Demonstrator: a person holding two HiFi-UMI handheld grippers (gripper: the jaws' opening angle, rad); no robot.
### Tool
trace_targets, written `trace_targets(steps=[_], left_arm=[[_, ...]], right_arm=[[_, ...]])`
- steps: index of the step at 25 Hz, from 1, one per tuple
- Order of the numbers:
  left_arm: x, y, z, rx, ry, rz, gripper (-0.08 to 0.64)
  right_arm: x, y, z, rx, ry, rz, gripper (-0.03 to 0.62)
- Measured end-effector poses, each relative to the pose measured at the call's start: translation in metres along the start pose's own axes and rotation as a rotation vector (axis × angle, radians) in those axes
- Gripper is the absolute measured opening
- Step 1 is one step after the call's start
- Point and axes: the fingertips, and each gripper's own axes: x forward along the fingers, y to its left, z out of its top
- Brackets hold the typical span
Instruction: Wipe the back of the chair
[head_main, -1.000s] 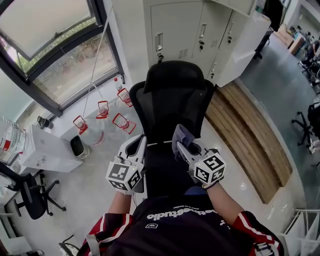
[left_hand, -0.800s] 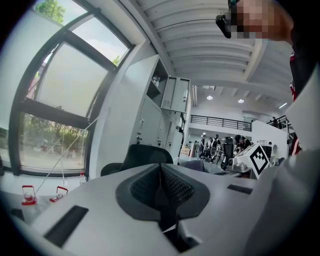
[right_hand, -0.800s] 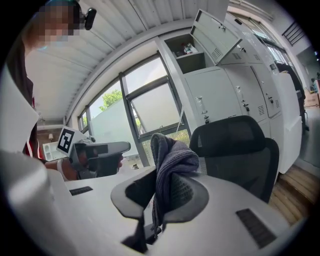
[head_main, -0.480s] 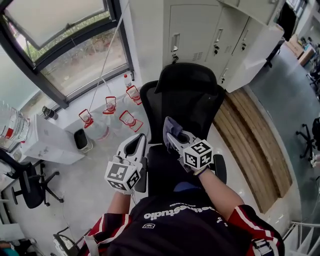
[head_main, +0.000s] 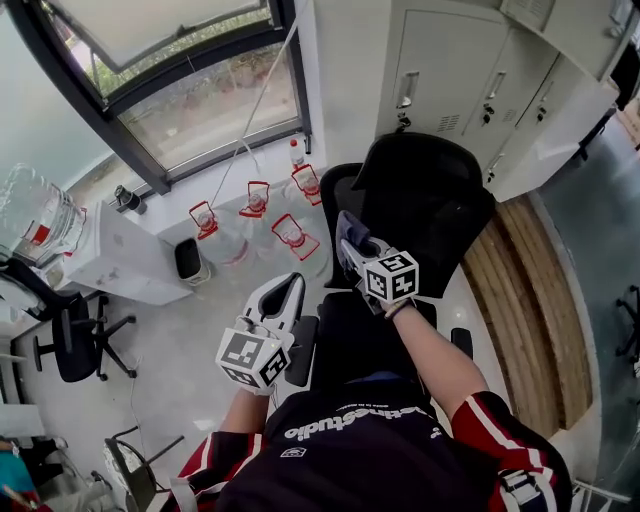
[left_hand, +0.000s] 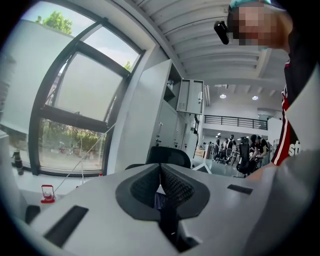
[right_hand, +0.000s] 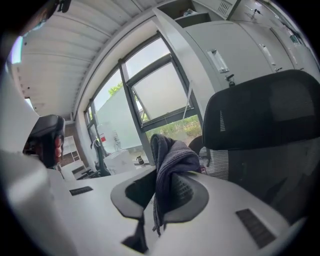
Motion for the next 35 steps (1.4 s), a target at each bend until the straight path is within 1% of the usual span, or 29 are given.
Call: trace_targets(steps=[2, 8, 11, 15, 19, 26, 30, 35], left_arm=[[0.002, 0.004, -0.002, 0.015, 0.010, 0.010, 0.028], [0.007, 0.012, -0.009, 0.014, 0.033, 0.022, 0.028], [0.008, 0.012, -0.011, 0.014, 0.048, 0.021, 0.028], [0.001, 0.016, -0.013, 0.012, 0.069, 0.042, 0.028], [-0.005, 0.013, -0.021, 0.008, 0.092, 0.057, 0.028], [-0.010, 0.003, -0.028, 0.017, 0.109, 0.054, 0.028], [-0.008, -0.004, -0.025, 0.031, 0.102, 0.043, 0.028], [-0.006, -0.014, -0.028, 0.036, 0.104, 0.030, 0.028]], right_arm=[[0.019, -0.007, 0.001, -0.004, 0.001, 0.003, 0.063], [0.069, -0.032, 0.003, -0.012, 0.019, -0.008, 0.061], [0.093, -0.042, -0.003, -0.020, 0.054, -0.007, 0.061], [0.126, -0.051, -0.012, -0.029, 0.101, 0.006, 0.061], [0.144, -0.064, -0.020, -0.026, 0.104, -0.011, 0.061], [0.150, -0.084, -0.020, -0.004, 0.112, -0.040, 0.060], [0.140, -0.094, -0.019, -0.011, 0.104, -0.065, 0.060], [0.119, -0.119, -0.013, 0.000, 0.081, -0.113, 0.060]])
